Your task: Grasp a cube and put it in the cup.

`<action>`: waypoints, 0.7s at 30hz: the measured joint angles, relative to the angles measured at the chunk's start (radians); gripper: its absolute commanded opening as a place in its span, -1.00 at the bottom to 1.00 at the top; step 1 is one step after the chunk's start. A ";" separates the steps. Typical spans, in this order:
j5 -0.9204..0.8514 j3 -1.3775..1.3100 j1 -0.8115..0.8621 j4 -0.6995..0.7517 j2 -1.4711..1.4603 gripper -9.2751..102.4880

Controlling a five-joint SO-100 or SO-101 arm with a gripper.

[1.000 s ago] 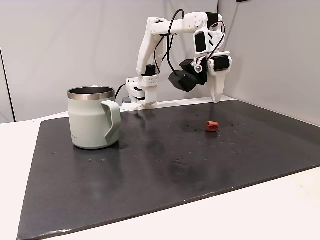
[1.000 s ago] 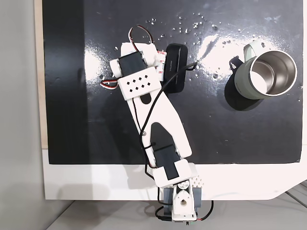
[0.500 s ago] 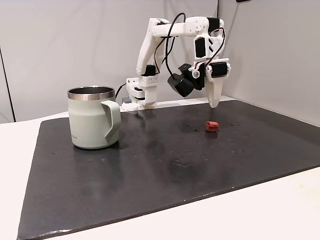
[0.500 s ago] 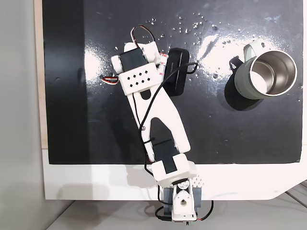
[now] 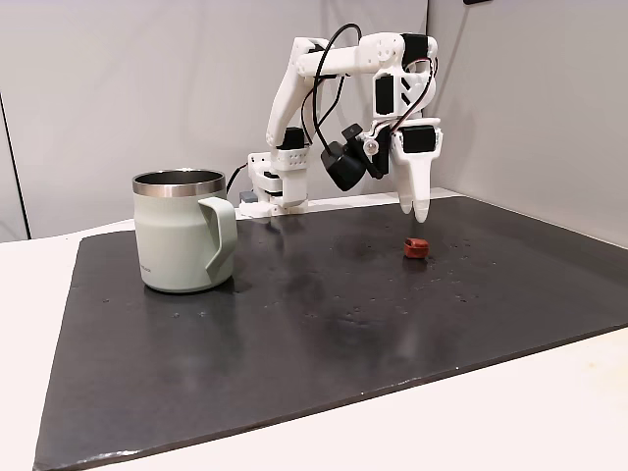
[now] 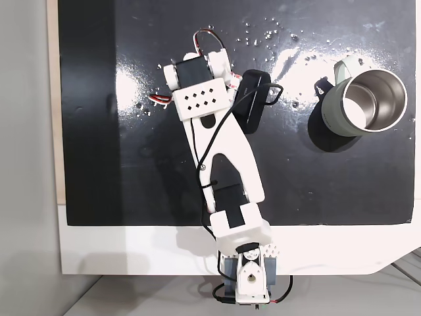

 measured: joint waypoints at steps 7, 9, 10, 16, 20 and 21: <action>-0.002 -0.012 0.000 0.008 -0.043 -0.37; -0.002 -0.029 0.000 0.008 -0.061 -0.37; -0.002 -0.041 0.000 0.008 -0.075 -0.37; -0.012 -0.124 -0.009 0.040 -0.156 -0.38; -0.026 -0.150 -0.034 0.049 -0.201 -0.38; -0.029 -0.150 -0.040 0.052 -0.209 -0.38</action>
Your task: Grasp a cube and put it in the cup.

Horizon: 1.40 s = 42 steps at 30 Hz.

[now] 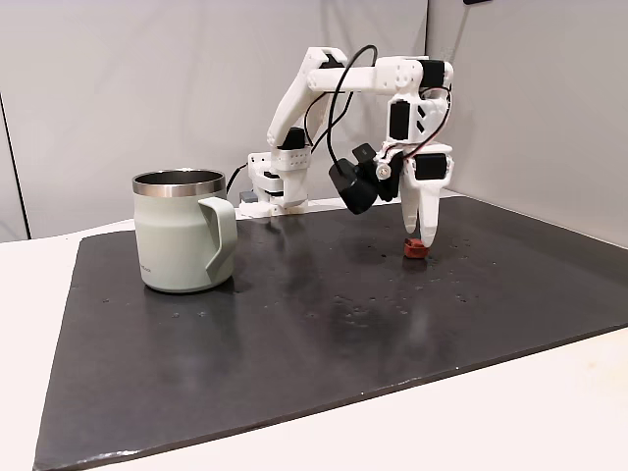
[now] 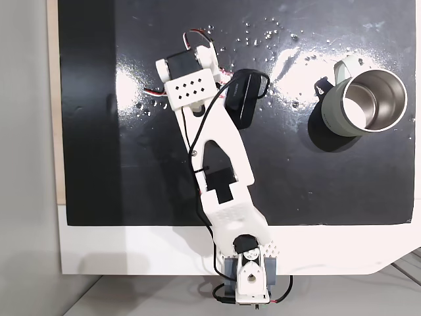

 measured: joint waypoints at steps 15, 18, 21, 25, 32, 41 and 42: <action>-0.031 -0.012 -0.012 0.017 -0.084 -0.41; -0.035 -0.044 -0.008 0.025 -0.103 -0.43; -0.041 -0.066 -0.011 0.035 -0.117 -0.46; -0.043 -0.067 -0.012 0.044 -0.117 -0.56; -0.049 -0.067 -0.006 0.044 -0.117 -0.73; -0.049 -0.067 0.006 0.054 -0.117 -0.76; -0.049 -0.067 0.006 0.054 -0.117 -0.76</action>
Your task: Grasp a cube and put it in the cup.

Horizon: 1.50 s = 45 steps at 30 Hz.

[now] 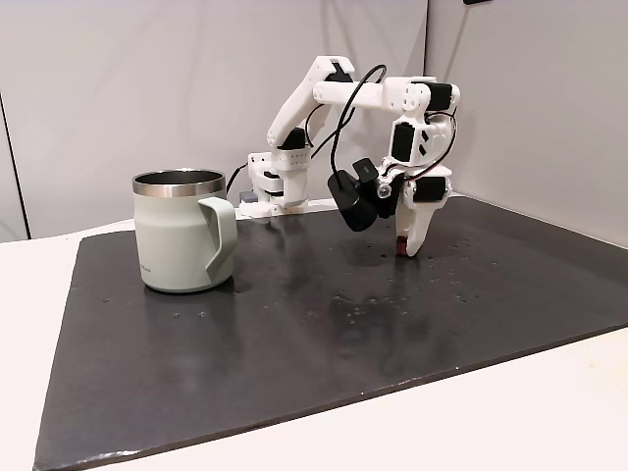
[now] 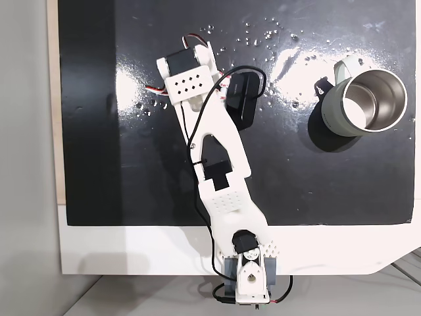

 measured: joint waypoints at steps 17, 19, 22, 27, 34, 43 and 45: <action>0.002 0.000 0.000 0.012 0.293 -0.77; 0.002 0.000 0.000 0.023 0.337 -0.77; 0.005 0.000 0.000 0.028 0.413 -0.77; -0.002 0.002 0.002 0.034 0.548 -0.77; -0.006 0.107 0.029 0.034 0.663 -0.78; -0.057 0.115 0.199 0.031 0.670 -0.79; -0.069 0.114 0.253 0.031 0.670 -0.79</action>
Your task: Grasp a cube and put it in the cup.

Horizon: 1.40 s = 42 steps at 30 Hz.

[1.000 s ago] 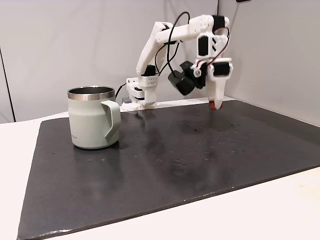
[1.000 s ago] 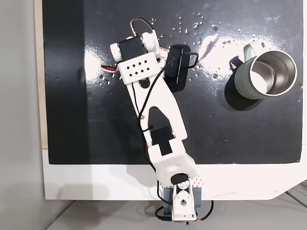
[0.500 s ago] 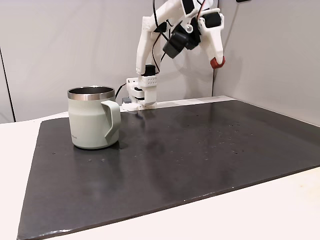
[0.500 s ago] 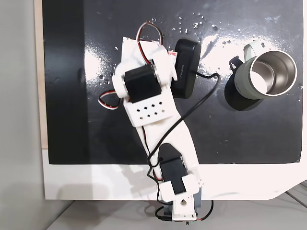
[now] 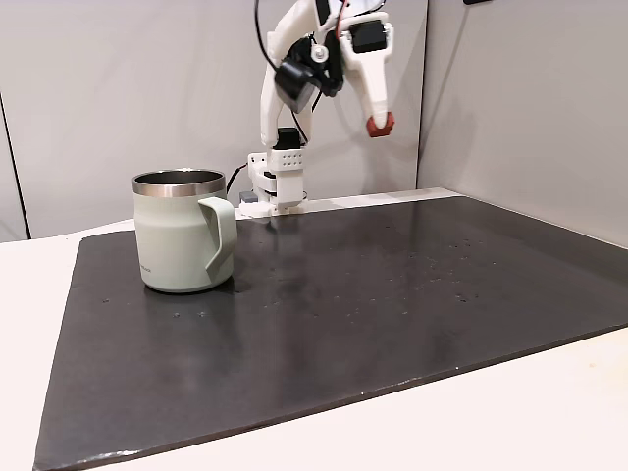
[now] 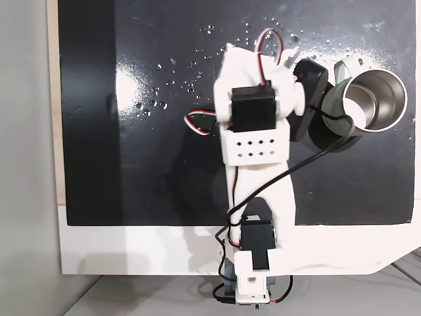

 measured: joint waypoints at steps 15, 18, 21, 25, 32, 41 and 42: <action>-0.054 -0.103 0.440 0.107 -0.071 -0.80; -0.083 -0.120 0.505 0.121 -0.112 -0.80; -0.118 -0.144 0.560 0.123 -0.144 -0.81; -0.163 -0.175 0.624 0.123 -0.190 -0.81; -0.209 -0.247 0.672 0.123 -0.265 -0.81; -0.212 -0.267 0.675 0.123 -0.272 -0.72; -0.210 -0.267 0.676 0.123 -0.273 -0.66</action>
